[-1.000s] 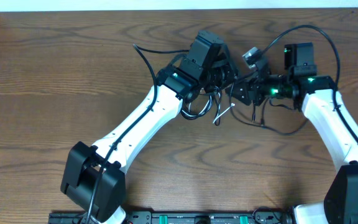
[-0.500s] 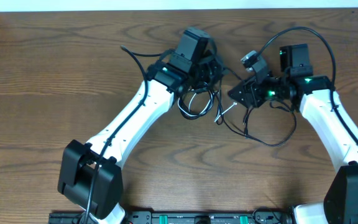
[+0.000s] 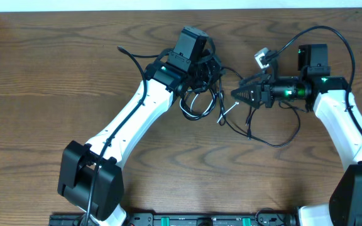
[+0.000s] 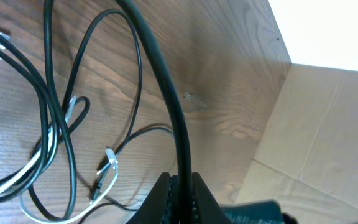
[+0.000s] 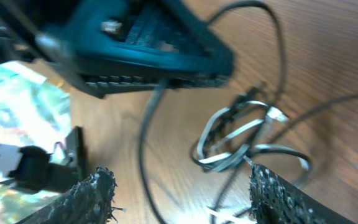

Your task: Untangle cables

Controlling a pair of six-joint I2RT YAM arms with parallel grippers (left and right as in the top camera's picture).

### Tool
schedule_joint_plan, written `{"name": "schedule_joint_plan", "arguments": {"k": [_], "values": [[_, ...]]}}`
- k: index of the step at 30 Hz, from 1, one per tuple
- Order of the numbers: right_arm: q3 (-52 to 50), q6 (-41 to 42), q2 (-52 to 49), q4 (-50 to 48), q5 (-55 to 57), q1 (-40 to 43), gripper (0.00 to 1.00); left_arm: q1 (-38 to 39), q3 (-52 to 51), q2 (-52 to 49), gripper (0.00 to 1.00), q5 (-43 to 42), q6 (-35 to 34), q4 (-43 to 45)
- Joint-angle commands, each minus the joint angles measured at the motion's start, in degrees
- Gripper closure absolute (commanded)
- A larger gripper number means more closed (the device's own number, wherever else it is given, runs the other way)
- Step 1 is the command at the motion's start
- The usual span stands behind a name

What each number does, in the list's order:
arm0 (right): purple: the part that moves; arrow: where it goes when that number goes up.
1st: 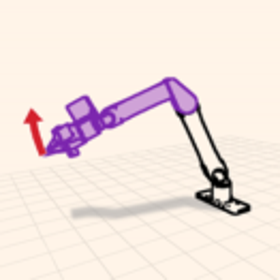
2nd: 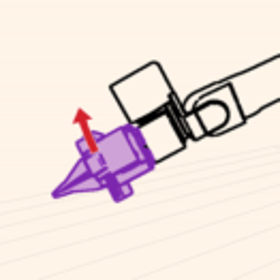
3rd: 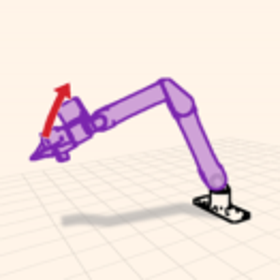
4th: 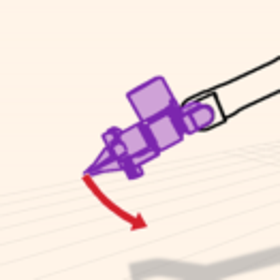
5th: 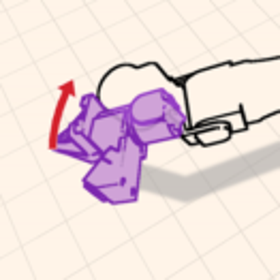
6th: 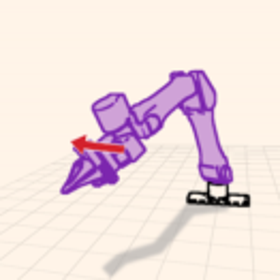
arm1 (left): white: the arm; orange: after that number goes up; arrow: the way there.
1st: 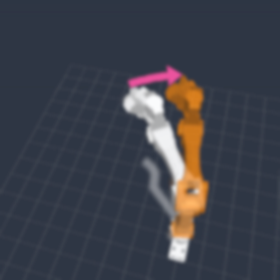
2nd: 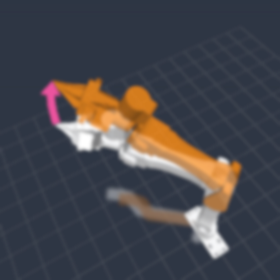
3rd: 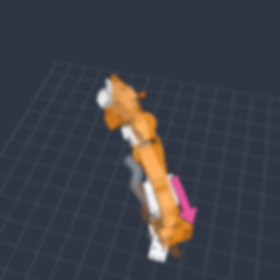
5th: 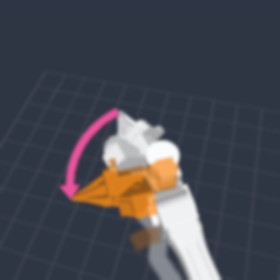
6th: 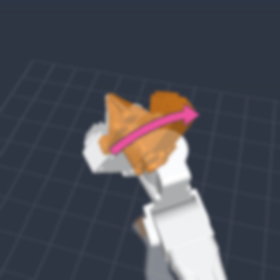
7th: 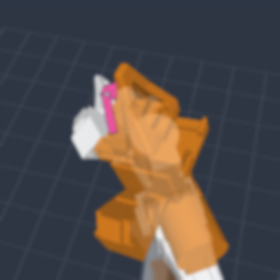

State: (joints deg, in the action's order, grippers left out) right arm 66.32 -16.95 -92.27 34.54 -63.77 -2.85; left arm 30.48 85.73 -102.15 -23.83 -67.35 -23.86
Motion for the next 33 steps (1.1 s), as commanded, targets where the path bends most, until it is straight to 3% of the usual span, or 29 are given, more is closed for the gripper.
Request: {"name": "schedule_joint_plan", "arguments": {"k": [1, 10, 13, 15, 16, 17, 21, 23, 24, 26, 28, 33], "values": [[0.3, -0.9, 0.0, -0.2, -3.5, -2.5, 0.34, -0.2, -0.4, -0.5, 0.92, 0.4, -3.0, -0.1], [0.3, 3.8, 0.0, -1.8, 12.3, -9.2, 0.37, 1.1, -0.4, -0.5, 0.92, -9.7, -9.6, 0.2], [0.3, 4.5, 0.0, -2.6, 14.2, -10.4, 0.44, 1.1, -0.4, -0.5, 0.92, -11.6, -9.5, 0.6], [0.3, 4.5, 0.0, -2.6, 15.8, -10.5, 0.59, 1.1, -0.4, -0.5, 0.92, -11.7, -9.5, 0.6], [0.3, 4.5, 0.0, -2.5, 17.2, -10.5, 0.73, 1.1, -0.4, -0.5, 0.92, -11.7, -9.4, 0.6], [0.3, 4.7, 0.0, -2.4, 19.1, -10.3, 0.98, 1.1, -0.4, -0.5, 0.92, -11.6, -9.4, 0.6], [0.3, 7.9, 0.0, -1.6, 26.2, -8.2, 0.99, 1.1, -0.4, -0.5, 0.91, -9.6, -5.9, 0.6], [0.3, 8.4, 0.0, -0.9, 28.0, -6.6, 0.99, 1.1, -0.4, -0.5, 0.83, -7.3, -2.6, 0.4], [0.3, 8.9, 0.0, -0.5, 29.1, -5.6, 0.99, 1.1, -0.4, -0.5, 0.75, -6.3, -1.1, 0.2], [0.3, 9.9, 0.0, 0.2, 31.7, -3.4, 0.99, 1.1, -0.4, -0.5, 0.49, -4.3, 2.3, -0.4], [0.3, 11.2, 0.0, 0.5, 34.0, -1.5, 0.99, 1.1, -0.4, -0.5, 0.36, -2.9, 4.7, -1.5], [0.2, 19.3, 0.0, 1.9, 47.1, 2.6, 0.99, 1.1, -0.4, -0.5, 0.30, -2.0, 16.3, -3.3]]}}
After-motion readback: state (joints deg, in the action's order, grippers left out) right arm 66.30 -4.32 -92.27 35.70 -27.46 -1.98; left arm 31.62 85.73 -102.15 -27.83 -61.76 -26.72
